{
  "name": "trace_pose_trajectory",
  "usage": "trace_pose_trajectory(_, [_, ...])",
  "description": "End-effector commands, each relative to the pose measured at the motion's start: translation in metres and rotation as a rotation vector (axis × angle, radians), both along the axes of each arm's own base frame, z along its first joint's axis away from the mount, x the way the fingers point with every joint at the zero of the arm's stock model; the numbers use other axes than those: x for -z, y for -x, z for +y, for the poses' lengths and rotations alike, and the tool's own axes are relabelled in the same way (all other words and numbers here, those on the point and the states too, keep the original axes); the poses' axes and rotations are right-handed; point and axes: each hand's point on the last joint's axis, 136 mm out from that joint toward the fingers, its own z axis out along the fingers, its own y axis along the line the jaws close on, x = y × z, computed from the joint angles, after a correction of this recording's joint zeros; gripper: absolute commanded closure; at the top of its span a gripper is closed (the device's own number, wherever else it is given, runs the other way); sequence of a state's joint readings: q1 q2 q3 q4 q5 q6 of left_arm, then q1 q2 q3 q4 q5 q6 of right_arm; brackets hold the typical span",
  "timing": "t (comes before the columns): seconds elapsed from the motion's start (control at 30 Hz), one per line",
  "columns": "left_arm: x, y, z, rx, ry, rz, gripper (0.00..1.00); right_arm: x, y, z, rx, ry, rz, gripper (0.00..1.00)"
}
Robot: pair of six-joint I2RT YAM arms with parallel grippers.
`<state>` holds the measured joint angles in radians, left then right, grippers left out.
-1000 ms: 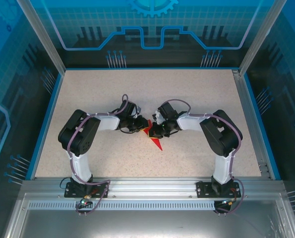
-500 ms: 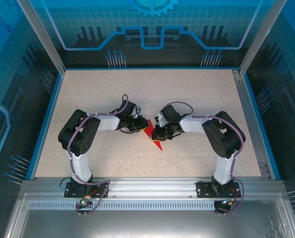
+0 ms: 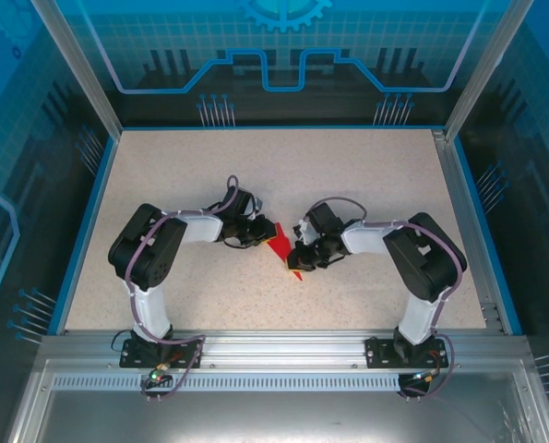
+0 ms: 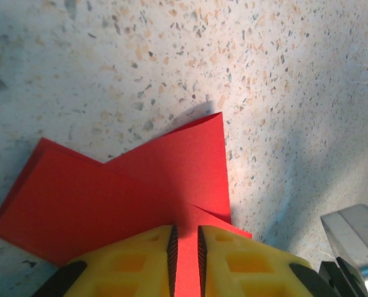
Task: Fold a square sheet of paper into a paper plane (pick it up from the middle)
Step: Fold the wing for the fifth time at the center of the table.
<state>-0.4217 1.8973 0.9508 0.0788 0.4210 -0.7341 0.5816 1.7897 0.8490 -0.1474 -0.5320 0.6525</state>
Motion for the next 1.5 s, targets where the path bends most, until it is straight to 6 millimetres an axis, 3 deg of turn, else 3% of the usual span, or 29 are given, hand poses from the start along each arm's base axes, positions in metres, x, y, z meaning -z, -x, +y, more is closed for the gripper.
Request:
trace_pose_trajectory(0.0, [0.028,0.011,0.016,-0.028,-0.071,0.078,0.79,0.004,0.025,-0.014,-0.018,0.031,0.068,0.93])
trace_pose_trajectory(0.17, [0.028,0.011,0.016,-0.028,-0.068,0.077,0.79,0.032,0.041,-0.03,0.008,0.075,0.133,0.93])
trace_pose_trajectory(0.37, [0.027,0.011,0.017,-0.027,-0.072,0.077,0.79,0.018,0.044,-0.031,0.042,-0.004,0.116,0.93])
trace_pose_trajectory(0.57, [0.027,0.009,0.016,-0.03,-0.069,0.077,0.79,0.035,0.06,-0.048,0.074,0.007,0.167,0.92])
trace_pose_trajectory(0.7, [0.026,0.01,0.016,-0.025,-0.073,0.076,0.79,0.029,0.063,-0.052,0.074,-0.001,0.151,0.91])
trace_pose_trajectory(0.9, [0.019,0.006,0.014,-0.024,-0.064,0.062,0.78,0.004,0.054,-0.057,0.082,-0.012,0.076,0.88])
trace_pose_trajectory(1.1, [-0.005,-0.004,0.006,-0.014,-0.037,0.017,0.75,-0.036,0.019,-0.075,0.132,0.101,-0.144,0.83])
trace_pose_trajectory(1.33, [-0.051,-0.016,-0.002,0.002,-0.045,-0.059,0.63,-0.096,-0.016,-0.1,0.242,0.198,-0.413,0.52])
trace_pose_trajectory(1.4, [-0.064,-0.018,-0.002,0.0,-0.057,-0.077,0.6,-0.104,-0.025,-0.109,0.266,0.242,-0.457,0.39])
trace_pose_trajectory(1.47, [-0.074,-0.02,0.002,-0.015,-0.083,-0.086,0.56,-0.108,-0.034,-0.117,0.282,0.295,-0.478,0.34])
